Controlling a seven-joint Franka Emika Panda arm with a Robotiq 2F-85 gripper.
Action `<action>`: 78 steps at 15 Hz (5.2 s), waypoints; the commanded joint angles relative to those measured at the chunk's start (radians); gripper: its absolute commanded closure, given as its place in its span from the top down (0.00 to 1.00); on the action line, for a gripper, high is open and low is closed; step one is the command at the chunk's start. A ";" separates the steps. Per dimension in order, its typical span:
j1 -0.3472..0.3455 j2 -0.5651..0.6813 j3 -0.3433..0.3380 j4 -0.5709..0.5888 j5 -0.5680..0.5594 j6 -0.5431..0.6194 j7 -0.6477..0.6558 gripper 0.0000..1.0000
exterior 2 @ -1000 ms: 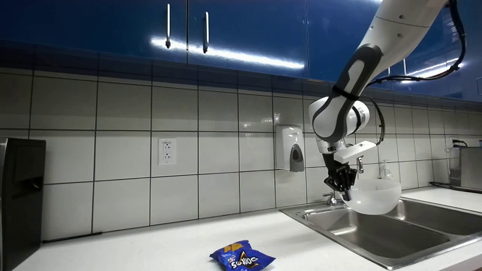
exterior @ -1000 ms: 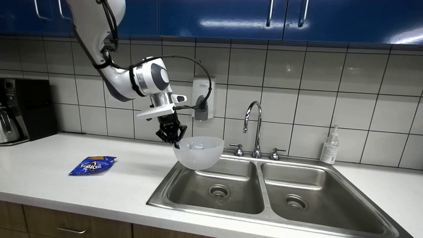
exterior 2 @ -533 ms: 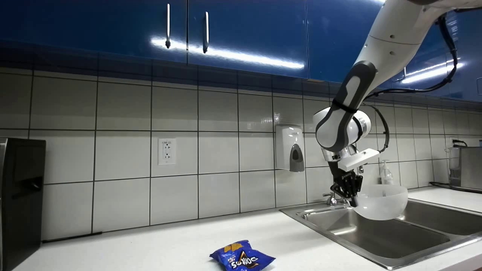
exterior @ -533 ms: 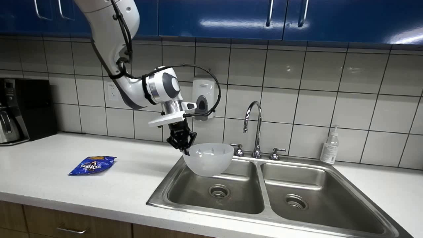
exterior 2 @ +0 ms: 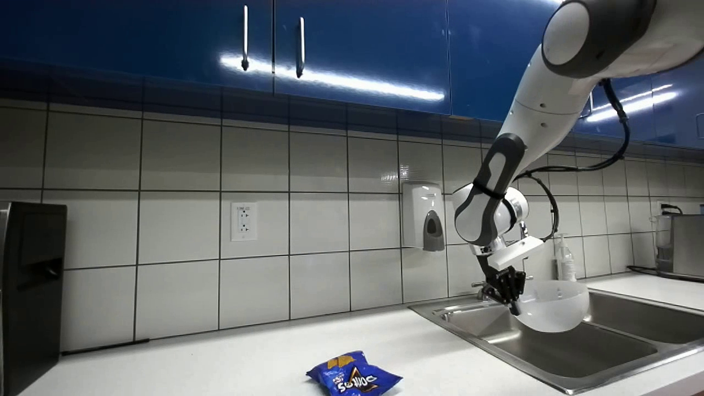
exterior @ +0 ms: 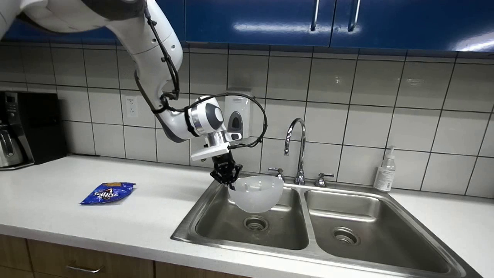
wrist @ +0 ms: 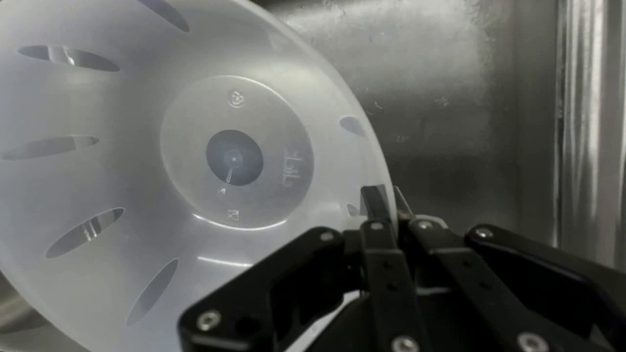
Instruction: Put the bowl in the sink
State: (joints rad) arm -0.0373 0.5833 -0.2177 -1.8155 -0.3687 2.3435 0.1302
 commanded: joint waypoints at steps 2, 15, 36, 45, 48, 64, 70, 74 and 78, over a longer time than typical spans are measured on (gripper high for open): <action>-0.026 0.134 -0.001 0.186 0.051 -0.115 0.000 0.01; -0.102 0.305 0.030 0.380 0.192 -0.183 -0.052 0.01; -0.104 0.473 0.035 0.536 0.192 -0.135 -0.071 0.01; -0.108 0.466 0.034 0.545 0.189 -0.140 -0.094 0.74; -0.105 0.450 0.022 0.535 0.176 -0.148 -0.103 0.96; -0.170 0.077 0.034 0.198 0.191 -0.023 -0.195 1.00; -0.153 -0.173 0.046 -0.071 0.184 0.012 -0.215 1.00; -0.119 -0.357 0.039 -0.263 0.151 0.000 -0.196 1.00; -0.084 -0.548 0.045 -0.479 0.096 0.002 -0.173 1.00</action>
State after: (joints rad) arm -0.1422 0.2134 -0.1801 -2.0995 -0.2195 2.3258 -0.0605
